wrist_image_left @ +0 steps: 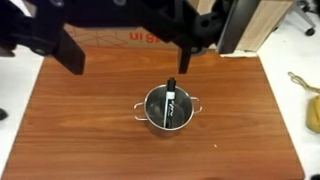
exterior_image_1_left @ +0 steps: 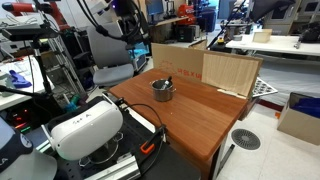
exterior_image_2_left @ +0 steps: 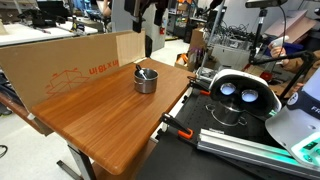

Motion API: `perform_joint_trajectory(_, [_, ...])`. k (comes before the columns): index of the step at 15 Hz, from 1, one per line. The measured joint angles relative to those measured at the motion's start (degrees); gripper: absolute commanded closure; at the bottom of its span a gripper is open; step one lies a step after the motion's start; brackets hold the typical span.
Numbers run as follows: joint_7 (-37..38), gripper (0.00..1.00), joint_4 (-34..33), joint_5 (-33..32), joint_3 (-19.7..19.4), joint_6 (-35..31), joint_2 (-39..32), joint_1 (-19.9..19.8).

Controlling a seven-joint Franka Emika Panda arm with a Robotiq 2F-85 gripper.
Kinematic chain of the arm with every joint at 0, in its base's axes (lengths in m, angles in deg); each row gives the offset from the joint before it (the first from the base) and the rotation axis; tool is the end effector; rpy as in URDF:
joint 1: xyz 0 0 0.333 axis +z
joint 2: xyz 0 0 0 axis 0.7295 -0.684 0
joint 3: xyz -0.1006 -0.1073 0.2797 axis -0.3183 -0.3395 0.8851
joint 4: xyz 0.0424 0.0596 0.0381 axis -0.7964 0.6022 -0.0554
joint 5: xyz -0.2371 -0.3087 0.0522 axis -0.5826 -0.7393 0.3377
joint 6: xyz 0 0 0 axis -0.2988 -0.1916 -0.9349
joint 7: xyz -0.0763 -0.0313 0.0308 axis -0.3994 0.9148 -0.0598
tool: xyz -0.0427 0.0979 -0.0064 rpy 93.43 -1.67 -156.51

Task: Take the black marker out of the silver pot and place it on the table

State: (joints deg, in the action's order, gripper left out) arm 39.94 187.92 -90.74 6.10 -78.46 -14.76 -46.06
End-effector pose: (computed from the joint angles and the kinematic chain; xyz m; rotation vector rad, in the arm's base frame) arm 0.4393 0.1066 0.3668 2.9990 0.0108 0.2810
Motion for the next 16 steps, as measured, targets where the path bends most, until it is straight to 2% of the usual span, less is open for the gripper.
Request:
perform_joint_trajectory(8, [-3.61,0.00,-5.20,0.22,-4.67,0.00,-10.32,0.02])
perform_joint_trajectory(16, [-3.11,0.00,-10.07,-1.30,-6.41,0.02,-20.82,0.59])
